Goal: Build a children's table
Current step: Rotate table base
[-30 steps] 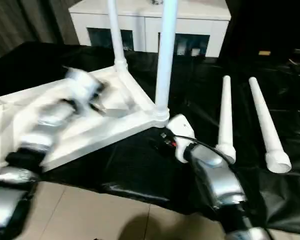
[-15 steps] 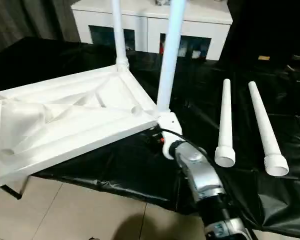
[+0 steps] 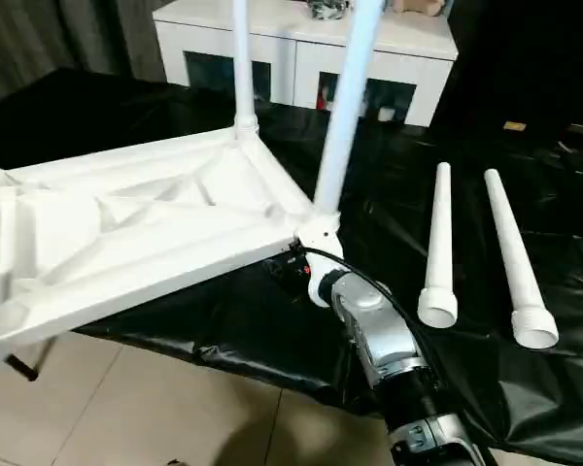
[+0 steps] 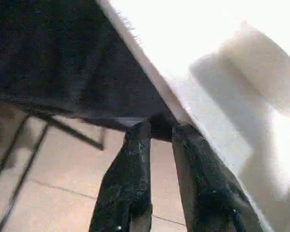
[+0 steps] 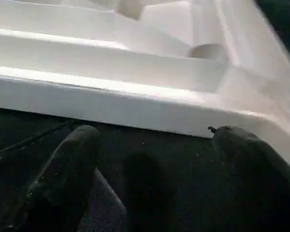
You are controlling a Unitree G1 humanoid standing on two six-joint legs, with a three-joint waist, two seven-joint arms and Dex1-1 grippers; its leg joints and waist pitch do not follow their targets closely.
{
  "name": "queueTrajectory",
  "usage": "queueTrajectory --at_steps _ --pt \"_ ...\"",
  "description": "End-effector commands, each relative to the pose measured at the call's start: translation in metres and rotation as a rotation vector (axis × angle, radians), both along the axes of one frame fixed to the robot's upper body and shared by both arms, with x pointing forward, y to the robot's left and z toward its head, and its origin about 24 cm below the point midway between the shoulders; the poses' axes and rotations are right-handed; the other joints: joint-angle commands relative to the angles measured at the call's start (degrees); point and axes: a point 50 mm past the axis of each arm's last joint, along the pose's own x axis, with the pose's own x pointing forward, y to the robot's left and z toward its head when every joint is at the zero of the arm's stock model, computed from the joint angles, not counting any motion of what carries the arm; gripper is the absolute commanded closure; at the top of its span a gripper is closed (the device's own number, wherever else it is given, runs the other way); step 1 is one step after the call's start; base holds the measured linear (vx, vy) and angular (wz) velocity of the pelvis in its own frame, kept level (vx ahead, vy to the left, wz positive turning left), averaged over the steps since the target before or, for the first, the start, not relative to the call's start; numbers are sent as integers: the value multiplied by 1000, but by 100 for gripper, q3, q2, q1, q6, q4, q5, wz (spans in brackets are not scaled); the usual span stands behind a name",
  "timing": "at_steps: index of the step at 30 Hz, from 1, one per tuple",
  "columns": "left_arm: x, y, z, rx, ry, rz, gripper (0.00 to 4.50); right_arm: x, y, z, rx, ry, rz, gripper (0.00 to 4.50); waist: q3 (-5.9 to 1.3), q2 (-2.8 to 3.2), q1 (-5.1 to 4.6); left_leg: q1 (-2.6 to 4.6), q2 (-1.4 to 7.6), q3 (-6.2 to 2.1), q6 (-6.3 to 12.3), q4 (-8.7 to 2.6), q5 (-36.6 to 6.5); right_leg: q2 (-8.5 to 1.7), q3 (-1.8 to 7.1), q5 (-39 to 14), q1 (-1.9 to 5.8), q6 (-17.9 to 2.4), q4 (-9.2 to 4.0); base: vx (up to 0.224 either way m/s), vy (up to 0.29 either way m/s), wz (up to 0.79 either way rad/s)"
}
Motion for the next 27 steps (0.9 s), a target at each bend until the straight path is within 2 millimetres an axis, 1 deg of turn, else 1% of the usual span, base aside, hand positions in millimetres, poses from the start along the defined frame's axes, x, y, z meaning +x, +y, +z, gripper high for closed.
queueTrajectory --at_steps 1,3,4,5,6,7,8,9,10,11,12,13,14,15,16,17,18,19,20,21,22,24,26,27 --pt "9 -22 3 -65 -11 -113 356 4 -3 3 -10 -10 -12 48 -295 192 -27 189 209 -81 -411 -566 -2260 -265 269 -1496 145 -1069 -381 0 0 0" --pt "8 -29 0 -90 17 -148 356 5 -4 3 -12 -9 -15 48 -299 183 -7 181 199 -84 -418 -568 -2248 -259 266 -1491 161 -1049 -375 0 0 0" --pt "7 -34 -3 -102 36 -166 356 5 -5 2 -14 -9 -19 48 -298 190 -4 174 195 -89 -422 -571 -2248 -257 264 -1492 169 -1029 -371 0 0 0" --pt "7 -35 -3 -104 40 -169 356 5 -5 2 -15 -9 -20 48 -301 183 -5 173 199 -91 -422 -573 -2240 -260 263 -1488 179 -1021 -370 0 0 0" --pt "6 -41 -6 -115 58 -192 356 6 -6 2 -18 -8 -26 48 -298 202 -8 178 197 -91 -427 -571 -2250 -257 263 -1501 175 -1012 -372 0 0 0" --pt "6 -52 -8 -136 68 -228 356 7 -9 2 -20 -3 -43 48 -292 191 -13 178 190 -91 -415 -570 -2267 -253 260 -1549 181 -1010 -379 0 0 0" --pt "6 -52 -8 -136 68 -228 356 7 -9 2 -20 -3 -43 48 -296 194 -15 185 197 -90 -420 -570 -2270 -259 263 -1561 185 -1016 -379 0 0 0" --pt "7 -58 -10 -144 74 -253 356 8 -11 1 -22 1 -53 48 -288 190 -19 192 192 -87 -408 -566 -2296 -253 263 -1647 175 -1032 -392 0 0 0" --pt "7 -64 -11 -152 78 -280 356 8 -12 0 -28 6 -62 48 -288 211 -14 198 185 -84 -403 -560 -2308 -250 265 -1672 171 -1026 -399 0 0 0" --pt "8 -68 -11 -155 77 -295 356 9 -13 -1 -30 7 -65 48 -290 205 -16 195 189 -85 -399 -561 -2297 -252 265 -1674 178 -1021 -401 0 0 0" --pt "11 -83 -12 -171 72 -369 356 10 -15 -3 -41 11 -78 48 -293 201 -10 187 185 -88 -387 -559 -2246 -252 263 -1677 189 -1010 -402 0 0 0" --pt "12 -90 -13 -184 68 -408 356 10 -16 -3 -43 13 -82 48 -292 226 6 196 188 -87 -393 -558 -2228 -255 264 -1695 179 -1018 -405 0 0 0" --pt "12 -98 -13 -201 68 -448 356 11 -16 -4 -43 12 -84 48 -289 218 5 197 189 -84 -395 -557 -2254 -251 263 -1713 177 -1021 -411 0 0 0" --pt "12 -118 -14 -237 75 -539 356 11 -16 -3 -42 9 -85 48 -291 205 21 198 186 -77 -386 -551 -2242 -253 265 -1719 181 -1016 -410 0 0 0" --pt "12 -131 -15 -261 80 -600 356 12 -16 -3 -42 3 -85 48 -289 208 30 196 199 -82 -379 -557 -2213 -259 268 -1721 185 -1010 -411 0 0 0" --pt "12 -139 -16 -267 80 -627 356 12 -16 -2 -42 0 -85 48 -288 221 36 206 200 -74 -391 -555 -2223 -253 266 -1706 170 -1016 -415 0 0 0" --pt "13 -142 -17 -266 79 -636 356 12 -16 -2 -42 -2 -85 48 -287 208 30 194 191 -73 -391 -552 -2208 -249 266 -1685 181 -1020 -409 0 0 0" --pt "14 -147 -17 -278 76 -653 356 13 -17 -1 -40 -4 -85 48 -290 180 16 153 186 -78 -392 -558 -2102 -247 264 -1616 217 -1013 -393 0 0 0" --pt "14 -147 -17 -278 76 -653 356 13 -17 -1 -40 -4 -85 48 -292 178 8 142 171 -78 -380 -557 -2066 -240 255 -1603 237 -1000 -386 0 0 0" --pt "21 -162 -20 -280 68 -692 356 14 -20 2 -44 -19 -93 48 -300 163 -14 138 163 -72 -349 -547 -1987 -240 259 -1596 243 -964 -392 0 0 0" --pt "23 -167 -21 -280 65 -707 356 14 -21 4 -45 -25 -98 48 -307 150 -36 139 157 -74 -323 -536 -1910 -243 255 -1610 258 -948 -394 0 0 0" --pt "30 -186 -23 -282 55 -759 356 17 -31 10 -48 -44 -132 48 -300 170 -61 143 153 -64 -280 -520 -1874 -245 258 -1673 245 -956 -413 0 0 0" --pt "33 -194 -23 -293 51 -779 356 19 -37 13 -58 -55 -146 48 -315 165 -68 137 158 -69 -273 -515 -1789 -250 252 -1647 264 -954 -416 0 0 0" --pt "37 -204 -24 -286 44 -805 356 20 -44 16 -76 -66 -164 48 -319 151 -80 113 152 -70 -258 -511 -1686 -243 247 -1559 286 -965 -400 0 0 0"
